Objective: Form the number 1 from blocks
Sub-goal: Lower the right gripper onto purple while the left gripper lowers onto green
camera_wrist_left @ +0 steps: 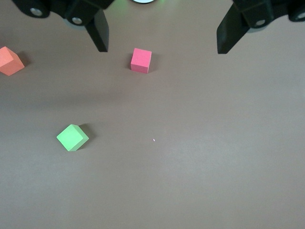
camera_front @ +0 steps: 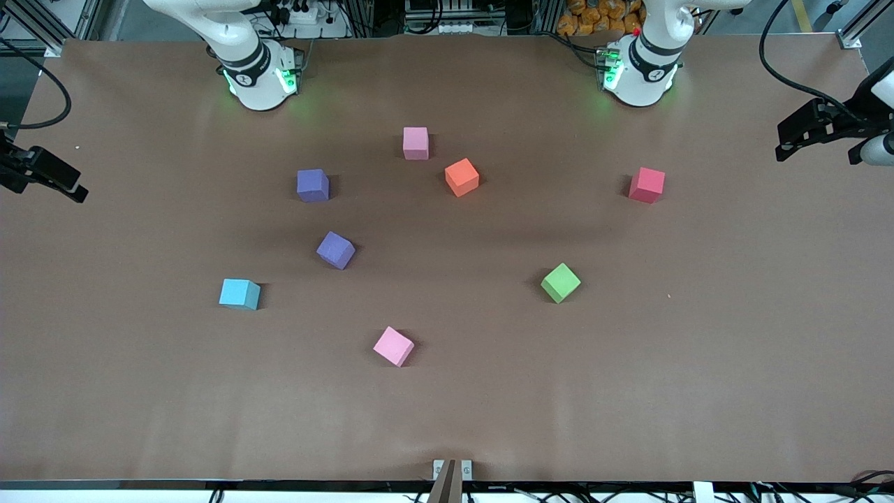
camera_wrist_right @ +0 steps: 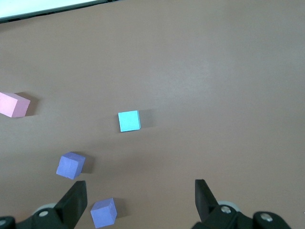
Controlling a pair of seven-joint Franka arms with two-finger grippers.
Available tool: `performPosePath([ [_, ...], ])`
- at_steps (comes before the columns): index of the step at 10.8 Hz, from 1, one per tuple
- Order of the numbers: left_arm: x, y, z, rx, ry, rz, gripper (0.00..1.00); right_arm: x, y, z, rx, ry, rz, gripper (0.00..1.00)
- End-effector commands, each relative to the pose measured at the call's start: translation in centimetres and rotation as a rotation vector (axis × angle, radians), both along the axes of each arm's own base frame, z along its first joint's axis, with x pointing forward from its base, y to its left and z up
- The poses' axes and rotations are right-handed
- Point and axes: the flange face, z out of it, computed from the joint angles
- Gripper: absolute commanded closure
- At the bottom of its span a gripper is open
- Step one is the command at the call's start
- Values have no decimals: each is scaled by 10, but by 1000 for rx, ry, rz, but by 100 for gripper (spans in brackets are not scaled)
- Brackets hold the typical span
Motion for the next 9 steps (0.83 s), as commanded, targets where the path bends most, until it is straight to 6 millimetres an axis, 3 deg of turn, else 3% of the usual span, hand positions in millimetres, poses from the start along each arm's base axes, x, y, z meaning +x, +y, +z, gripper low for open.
performPosePath([
  [1,-3,-2,6,13,6,-11,0,-3,0,4,16,7,-12,0],
  [5,1,-9,-1,18,16,-17,0,1,8,-8,28,22,-21,0],
  [8,2,-6,-2,5,11,-12,0,16,54,-51,82,30,-188,0],
  [9,6,-12,-12,6,20,-20,0,22,65,-72,96,54,-241,0],
])
